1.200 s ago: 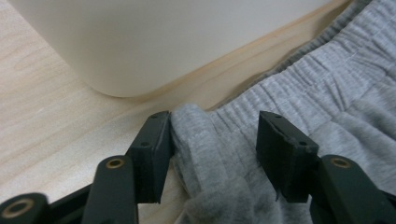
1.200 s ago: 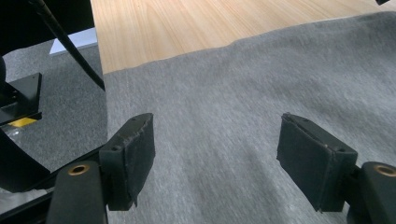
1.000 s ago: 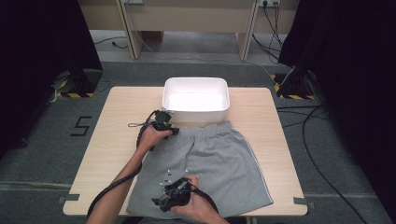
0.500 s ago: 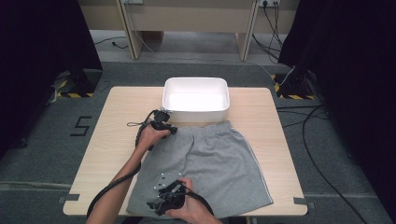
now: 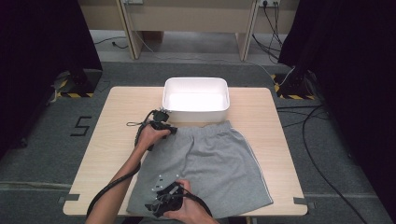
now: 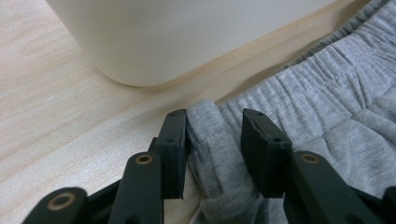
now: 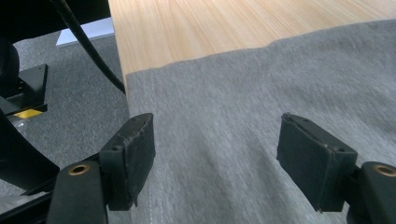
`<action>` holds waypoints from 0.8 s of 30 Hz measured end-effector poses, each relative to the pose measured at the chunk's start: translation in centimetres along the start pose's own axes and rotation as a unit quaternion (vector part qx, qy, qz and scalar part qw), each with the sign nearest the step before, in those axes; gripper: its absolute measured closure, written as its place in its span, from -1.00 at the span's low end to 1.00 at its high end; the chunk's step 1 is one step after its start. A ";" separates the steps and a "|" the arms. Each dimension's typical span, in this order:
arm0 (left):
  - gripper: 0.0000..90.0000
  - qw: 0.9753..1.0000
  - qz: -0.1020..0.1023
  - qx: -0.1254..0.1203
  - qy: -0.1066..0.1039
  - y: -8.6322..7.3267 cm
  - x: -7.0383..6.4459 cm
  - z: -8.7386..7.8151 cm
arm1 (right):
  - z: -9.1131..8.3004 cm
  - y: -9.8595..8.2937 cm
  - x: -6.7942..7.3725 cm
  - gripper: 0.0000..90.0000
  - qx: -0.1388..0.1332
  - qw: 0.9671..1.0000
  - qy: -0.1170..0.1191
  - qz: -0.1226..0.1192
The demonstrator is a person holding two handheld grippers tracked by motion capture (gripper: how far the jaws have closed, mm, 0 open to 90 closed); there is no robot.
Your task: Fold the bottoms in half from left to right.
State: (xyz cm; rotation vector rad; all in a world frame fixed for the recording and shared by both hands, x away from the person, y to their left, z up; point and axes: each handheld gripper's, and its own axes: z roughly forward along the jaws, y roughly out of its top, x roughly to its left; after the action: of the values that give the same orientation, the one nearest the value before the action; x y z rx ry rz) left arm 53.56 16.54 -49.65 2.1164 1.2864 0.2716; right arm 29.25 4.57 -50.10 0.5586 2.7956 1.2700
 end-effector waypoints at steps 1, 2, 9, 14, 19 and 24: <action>0.32 1.000 0.001 0.001 -0.001 0.0 0.0 0.0 | 0.1 0.1 0.1 -0.37 -0.002 1.000 0.001 -0.004; 0.32 1.000 0.002 0.002 0.000 0.0 0.0 0.0 | 0.1 0.1 0.1 -0.37 -0.002 1.000 0.001 -0.004; 0.14 1.000 0.007 0.001 0.012 0.0 0.0 0.1 | 0.6 0.6 0.8 -0.38 -0.007 1.000 0.009 -0.006; 0.16 1.000 0.006 0.001 0.010 -0.1 0.1 0.0 | 1.6 1.1 1.3 -0.38 -0.014 1.000 0.013 -0.021; 0.28 1.000 0.000 0.005 0.006 -0.1 0.3 -0.1 | 2.5 1.6 1.9 -0.37 -0.018 1.000 0.017 -0.016; 0.40 1.000 0.000 0.008 -0.001 -0.1 0.4 -0.2 | 3.6 1.7 2.7 -0.36 -0.024 0.999 0.020 -0.012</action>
State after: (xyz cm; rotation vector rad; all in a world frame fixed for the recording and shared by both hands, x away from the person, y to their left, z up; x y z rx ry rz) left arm 53.59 17.02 -49.65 2.1287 1.2913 0.2599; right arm 27.85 9.06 -50.94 0.5016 2.7869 1.3535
